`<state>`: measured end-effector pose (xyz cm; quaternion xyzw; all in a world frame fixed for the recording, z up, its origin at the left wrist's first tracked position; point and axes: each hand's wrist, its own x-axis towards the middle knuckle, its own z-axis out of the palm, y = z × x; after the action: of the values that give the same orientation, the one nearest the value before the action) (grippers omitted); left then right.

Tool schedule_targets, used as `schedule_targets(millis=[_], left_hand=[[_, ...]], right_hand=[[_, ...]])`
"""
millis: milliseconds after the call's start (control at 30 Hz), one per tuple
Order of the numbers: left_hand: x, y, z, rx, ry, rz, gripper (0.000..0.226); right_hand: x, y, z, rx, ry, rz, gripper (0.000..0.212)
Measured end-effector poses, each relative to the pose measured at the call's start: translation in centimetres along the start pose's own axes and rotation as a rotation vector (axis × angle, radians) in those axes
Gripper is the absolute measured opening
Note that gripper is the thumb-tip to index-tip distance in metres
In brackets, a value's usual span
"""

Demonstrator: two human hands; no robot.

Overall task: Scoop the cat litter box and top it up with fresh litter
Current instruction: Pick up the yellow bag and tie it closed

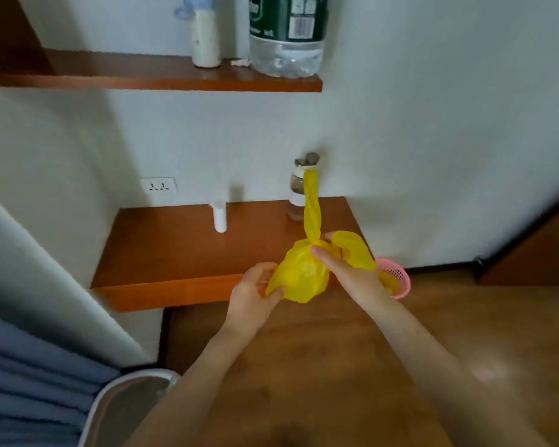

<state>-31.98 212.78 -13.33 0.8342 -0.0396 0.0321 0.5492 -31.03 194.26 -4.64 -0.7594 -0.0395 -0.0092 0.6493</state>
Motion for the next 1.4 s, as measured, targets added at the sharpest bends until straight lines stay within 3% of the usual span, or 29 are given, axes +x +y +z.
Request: schedule_targets(millis=[300,700,867,967,1067,1400], left_hand=[[-1.6,7.7,20.8,-0.055,-0.248,0.020,0.032],[0.8,14.1,40.1,-0.072,-0.443,0.001,0.033],[5.3,14.0,45.0,0.175,-0.494,0.172,0.046],[9.7,13.2,47.6,0.403,-0.458,0.382,0.063],[14.9,12.6,50.3,0.565,-0.369,0.603,0.064],[28.5,12.0,55.3,0.701,-0.423,0.518,0.059]], right_hand=[[-5.9,6.7,-20.6,0.041,0.336,0.078,0.018],[-8.5,11.2,-39.7,0.050,0.470,0.150,0.019],[-4.2,13.1,-44.0,0.036,0.489,0.189,0.015],[0.0,14.5,-46.5,-0.004,0.477,0.211,0.015],[4.9,15.7,-48.9,-0.041,0.482,0.217,0.015],[20.0,17.1,-54.0,-0.074,0.391,0.244,0.014]])
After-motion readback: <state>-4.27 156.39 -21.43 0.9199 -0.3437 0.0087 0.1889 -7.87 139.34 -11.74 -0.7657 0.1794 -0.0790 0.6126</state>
